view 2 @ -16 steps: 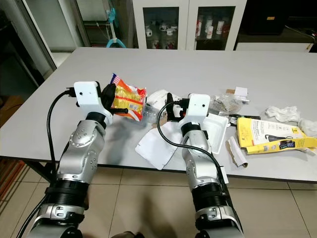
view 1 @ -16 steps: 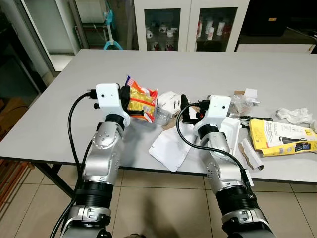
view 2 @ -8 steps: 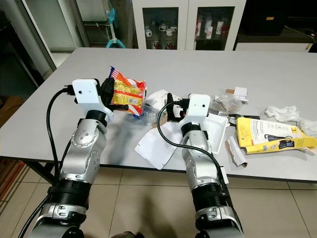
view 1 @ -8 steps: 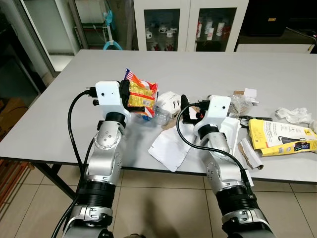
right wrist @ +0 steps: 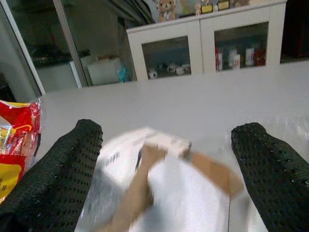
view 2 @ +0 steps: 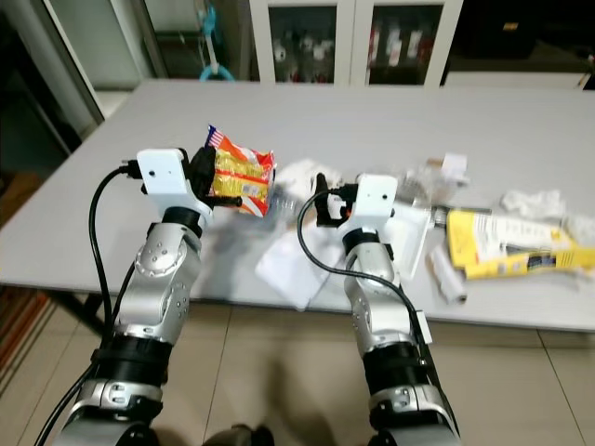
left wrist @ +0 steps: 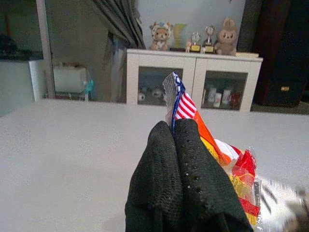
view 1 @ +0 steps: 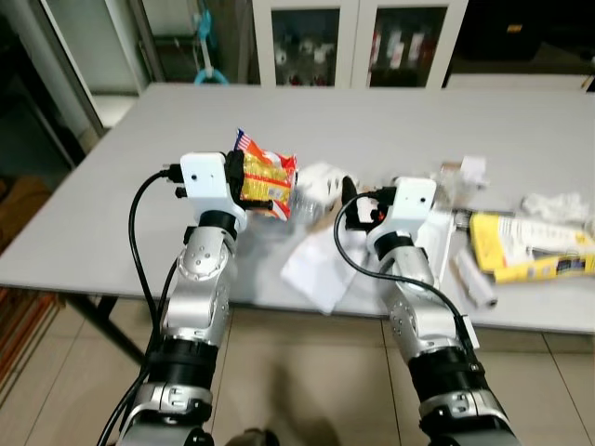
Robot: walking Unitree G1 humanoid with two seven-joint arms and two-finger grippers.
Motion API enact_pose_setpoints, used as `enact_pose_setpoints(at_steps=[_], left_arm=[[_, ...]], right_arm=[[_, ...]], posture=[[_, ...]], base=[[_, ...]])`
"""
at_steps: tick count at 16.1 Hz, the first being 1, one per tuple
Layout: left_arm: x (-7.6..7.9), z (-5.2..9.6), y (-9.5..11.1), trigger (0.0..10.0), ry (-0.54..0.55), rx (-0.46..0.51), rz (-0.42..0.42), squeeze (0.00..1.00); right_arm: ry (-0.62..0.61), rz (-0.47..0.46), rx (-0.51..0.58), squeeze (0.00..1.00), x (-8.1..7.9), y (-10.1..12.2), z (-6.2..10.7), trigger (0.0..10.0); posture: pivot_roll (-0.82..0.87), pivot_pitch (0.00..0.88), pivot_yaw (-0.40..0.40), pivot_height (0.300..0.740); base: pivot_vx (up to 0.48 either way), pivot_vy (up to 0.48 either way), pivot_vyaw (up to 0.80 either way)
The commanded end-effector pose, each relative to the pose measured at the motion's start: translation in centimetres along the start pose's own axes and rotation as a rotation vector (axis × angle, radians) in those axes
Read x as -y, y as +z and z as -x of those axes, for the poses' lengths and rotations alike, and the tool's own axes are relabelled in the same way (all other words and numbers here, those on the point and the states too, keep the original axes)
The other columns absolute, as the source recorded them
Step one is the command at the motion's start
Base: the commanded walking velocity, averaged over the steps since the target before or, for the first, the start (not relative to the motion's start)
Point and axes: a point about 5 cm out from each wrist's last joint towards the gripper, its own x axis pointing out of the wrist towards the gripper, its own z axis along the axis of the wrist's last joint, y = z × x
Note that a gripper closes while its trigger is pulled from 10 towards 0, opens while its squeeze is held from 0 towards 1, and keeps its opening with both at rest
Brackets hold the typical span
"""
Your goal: Picking trash to rubbish bin
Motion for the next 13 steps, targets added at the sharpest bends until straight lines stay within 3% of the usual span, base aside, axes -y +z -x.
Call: enact_pose_setpoints(at_steps=[1,5,13], left_arm=[[-0.2,-0.02,-0.02,10.0,0.012,0.001,-0.003,0.0],[-0.37,-0.04,-0.05,10.0,0.013,-0.003,-0.019,0.0],[-0.42,0.07,-0.44,10.0,0.009,-0.031,-0.012,0.0]], right_arm=[[0.006,0.001,0.002,0.0,-0.28,0.09,-0.07,10.0],[0.002,0.002,0.003,0.0,-0.23,0.11,-0.07,10.0],[0.001,0.002,0.006,0.0,-0.19,0.24,-0.04,10.0]], posture=[[0.05,0.0,0.073,0.74],[0.05,0.0,0.076,0.74],[0.05,0.0,0.076,0.74]], base=[[-0.27,0.0,0.0],[-0.276,0.0,0.0],[0.0,0.0,0.0]])
